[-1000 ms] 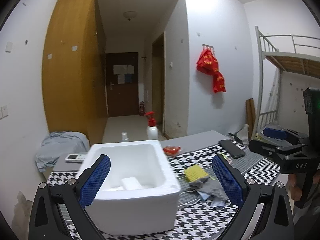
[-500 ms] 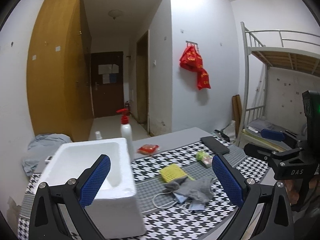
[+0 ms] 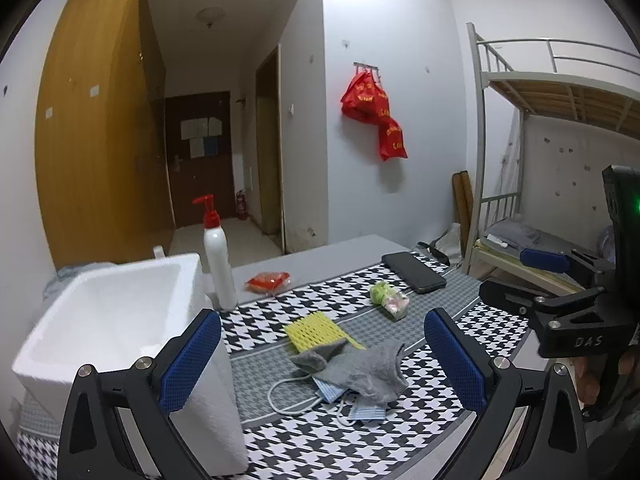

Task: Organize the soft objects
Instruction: 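Reach the left gripper toward the grey sock, then close the left gripper on the grey sock and lift it, then reach the right gripper to the green snack bag and close on it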

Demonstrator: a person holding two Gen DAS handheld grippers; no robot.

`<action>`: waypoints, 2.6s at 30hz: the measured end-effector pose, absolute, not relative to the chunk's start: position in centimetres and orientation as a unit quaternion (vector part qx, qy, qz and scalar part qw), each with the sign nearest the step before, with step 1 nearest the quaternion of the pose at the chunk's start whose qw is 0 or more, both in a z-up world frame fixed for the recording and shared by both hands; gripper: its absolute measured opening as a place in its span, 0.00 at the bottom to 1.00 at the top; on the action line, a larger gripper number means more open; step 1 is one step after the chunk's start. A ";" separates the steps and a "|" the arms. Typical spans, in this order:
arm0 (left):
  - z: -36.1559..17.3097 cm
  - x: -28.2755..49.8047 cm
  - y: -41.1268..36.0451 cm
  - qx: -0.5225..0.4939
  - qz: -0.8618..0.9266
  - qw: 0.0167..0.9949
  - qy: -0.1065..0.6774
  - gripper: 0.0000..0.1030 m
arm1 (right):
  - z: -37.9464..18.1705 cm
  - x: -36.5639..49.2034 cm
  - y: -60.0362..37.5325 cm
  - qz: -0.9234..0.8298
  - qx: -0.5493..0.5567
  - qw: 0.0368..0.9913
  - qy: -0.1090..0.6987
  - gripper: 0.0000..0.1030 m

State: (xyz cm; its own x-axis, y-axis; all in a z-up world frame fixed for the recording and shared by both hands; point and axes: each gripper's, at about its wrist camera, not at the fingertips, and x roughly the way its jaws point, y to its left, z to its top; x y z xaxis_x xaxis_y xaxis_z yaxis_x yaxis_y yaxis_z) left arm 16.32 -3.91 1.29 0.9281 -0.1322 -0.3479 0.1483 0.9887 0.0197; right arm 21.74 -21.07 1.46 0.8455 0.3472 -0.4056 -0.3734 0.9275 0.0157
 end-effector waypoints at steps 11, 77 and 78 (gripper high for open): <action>-1.7 18.6 -6.5 0.029 -0.052 0.975 0.216 0.99 | -1.1 24.9 -22.5 0.194 -0.032 0.952 0.235 0.99; -5.6 23.7 -5.1 -0.013 -0.116 0.936 0.333 0.16 | -6.5 38.1 -20.0 0.216 -0.069 0.893 0.389 0.99; -5.7 23.7 -4.9 -0.014 -0.115 0.936 0.333 0.16 | -6.5 38.4 -19.9 0.215 -0.070 0.892 0.391 0.99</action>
State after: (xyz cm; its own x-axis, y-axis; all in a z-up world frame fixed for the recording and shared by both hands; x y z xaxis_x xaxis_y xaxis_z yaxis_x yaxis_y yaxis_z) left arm 23.72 -4.94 -5.66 0.7514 -0.2239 -0.6207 0.2053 0.9733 -0.1026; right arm 38.41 -19.89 -6.52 0.6024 0.3287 -0.7274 -0.4385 0.8977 0.0425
